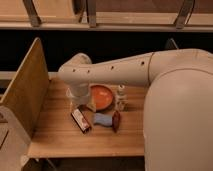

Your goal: Knock the bottle over

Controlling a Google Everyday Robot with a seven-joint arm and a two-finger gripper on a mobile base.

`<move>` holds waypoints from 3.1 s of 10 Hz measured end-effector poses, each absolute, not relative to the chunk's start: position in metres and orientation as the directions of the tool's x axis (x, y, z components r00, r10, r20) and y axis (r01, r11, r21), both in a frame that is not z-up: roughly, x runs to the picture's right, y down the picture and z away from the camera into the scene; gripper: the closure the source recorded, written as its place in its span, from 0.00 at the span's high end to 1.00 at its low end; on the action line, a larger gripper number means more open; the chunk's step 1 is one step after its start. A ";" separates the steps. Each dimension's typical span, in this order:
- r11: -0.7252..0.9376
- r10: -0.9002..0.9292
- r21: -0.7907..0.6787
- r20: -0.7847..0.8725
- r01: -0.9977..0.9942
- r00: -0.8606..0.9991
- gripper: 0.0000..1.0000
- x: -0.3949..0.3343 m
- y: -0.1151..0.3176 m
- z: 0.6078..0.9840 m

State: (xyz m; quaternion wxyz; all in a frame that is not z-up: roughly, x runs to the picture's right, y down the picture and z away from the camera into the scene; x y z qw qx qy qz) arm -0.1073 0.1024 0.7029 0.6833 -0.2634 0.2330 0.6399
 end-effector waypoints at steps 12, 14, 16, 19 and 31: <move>0.042 0.752 -0.062 -0.655 -0.997 0.072 0.65 -0.107 0.102 0.703; 0.042 0.752 -0.062 -0.655 -0.997 0.073 0.65 -0.107 0.102 0.703; 0.042 0.752 -0.062 -0.655 -0.997 0.073 0.56 -0.107 0.102 0.703; 0.042 0.752 -0.062 -0.655 -0.997 0.073 0.28 -0.107 0.102 0.703; -0.103 0.741 0.179 -0.643 -0.978 -0.195 0.00 -0.004 0.104 0.707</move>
